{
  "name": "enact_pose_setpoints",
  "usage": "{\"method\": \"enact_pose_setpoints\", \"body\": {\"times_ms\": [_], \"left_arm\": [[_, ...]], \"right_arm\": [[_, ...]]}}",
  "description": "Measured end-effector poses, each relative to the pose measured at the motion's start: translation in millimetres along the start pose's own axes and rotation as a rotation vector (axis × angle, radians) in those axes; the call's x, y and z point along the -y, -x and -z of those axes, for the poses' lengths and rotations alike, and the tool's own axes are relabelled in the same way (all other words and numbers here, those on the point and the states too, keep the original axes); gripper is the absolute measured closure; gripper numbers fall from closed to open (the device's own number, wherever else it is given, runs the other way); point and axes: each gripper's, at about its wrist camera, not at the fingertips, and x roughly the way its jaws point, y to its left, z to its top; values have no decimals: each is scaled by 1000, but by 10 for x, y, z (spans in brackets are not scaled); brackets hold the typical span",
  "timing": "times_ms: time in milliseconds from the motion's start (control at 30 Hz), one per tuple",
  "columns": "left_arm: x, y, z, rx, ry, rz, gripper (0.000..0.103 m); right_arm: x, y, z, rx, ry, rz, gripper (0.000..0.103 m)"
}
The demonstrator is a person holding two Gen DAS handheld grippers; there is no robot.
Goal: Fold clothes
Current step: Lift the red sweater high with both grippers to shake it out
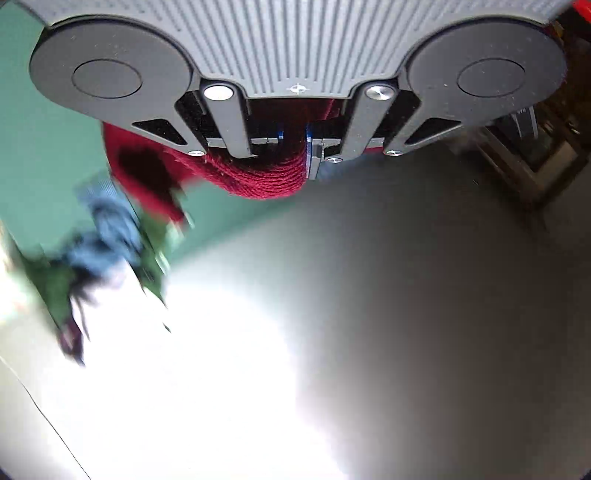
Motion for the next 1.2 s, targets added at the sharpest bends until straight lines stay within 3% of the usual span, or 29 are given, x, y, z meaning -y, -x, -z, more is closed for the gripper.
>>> {"method": "enact_pose_setpoints", "body": {"times_ms": [233, 367, 500, 633, 900, 1033, 1200], "left_arm": [[499, 736, -714, 228, -75, 35, 102], [681, 993, -975, 284, -96, 8, 102], [788, 1023, -1166, 309, -119, -49, 102], [778, 716, -1293, 260, -123, -91, 102], [538, -610, -1645, 133, -60, -150, 102], [595, -941, -1975, 184, -60, -134, 102], [912, -929, -2340, 307, -134, -63, 102]], "right_arm": [[-421, 174, -735, 179, 112, -208, 92], [-520, 202, -1027, 229, 141, -297, 92], [-611, 139, -1223, 248, 173, -330, 92], [-609, -111, -1324, 226, 156, -295, 92], [-214, -998, -1616, 173, 18, -125, 92], [-102, -1383, -1907, 226, -43, -76, 92], [-309, -1365, -2218, 359, -28, -149, 92]]}}
